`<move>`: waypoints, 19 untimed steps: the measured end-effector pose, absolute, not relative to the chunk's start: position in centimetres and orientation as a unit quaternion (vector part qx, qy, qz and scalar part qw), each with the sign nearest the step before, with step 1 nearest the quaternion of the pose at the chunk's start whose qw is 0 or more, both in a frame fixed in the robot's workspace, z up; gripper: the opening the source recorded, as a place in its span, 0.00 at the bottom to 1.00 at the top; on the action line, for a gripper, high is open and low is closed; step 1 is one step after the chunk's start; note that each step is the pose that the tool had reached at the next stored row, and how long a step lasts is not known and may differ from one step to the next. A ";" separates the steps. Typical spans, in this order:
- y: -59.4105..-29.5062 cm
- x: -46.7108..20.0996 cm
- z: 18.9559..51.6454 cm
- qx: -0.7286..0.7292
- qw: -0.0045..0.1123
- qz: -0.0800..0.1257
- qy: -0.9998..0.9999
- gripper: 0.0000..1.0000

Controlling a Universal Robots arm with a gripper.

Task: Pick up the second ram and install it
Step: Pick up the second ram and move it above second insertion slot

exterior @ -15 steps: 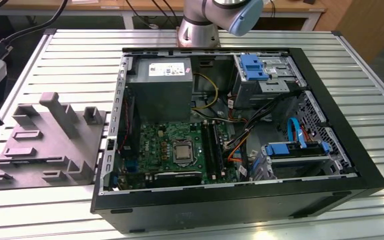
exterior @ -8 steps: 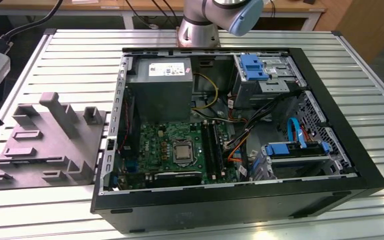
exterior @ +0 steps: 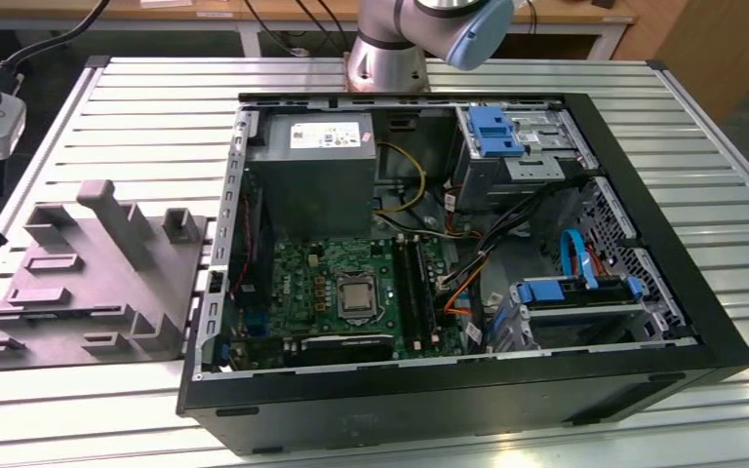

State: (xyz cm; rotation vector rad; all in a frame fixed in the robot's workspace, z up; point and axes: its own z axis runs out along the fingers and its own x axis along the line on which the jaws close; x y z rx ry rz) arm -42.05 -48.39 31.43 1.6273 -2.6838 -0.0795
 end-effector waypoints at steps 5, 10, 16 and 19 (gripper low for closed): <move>-48.4 -42.0 31.2 0.556 0.002 -0.025 -0.831 0.10; -48.4 -42.0 30.7 0.593 0.003 -0.025 -0.804 0.10; -48.4 -42.0 30.1 0.624 0.004 -0.025 -0.781 0.10; -48.4 -42.1 29.9 0.629 0.004 -0.026 -0.777 0.10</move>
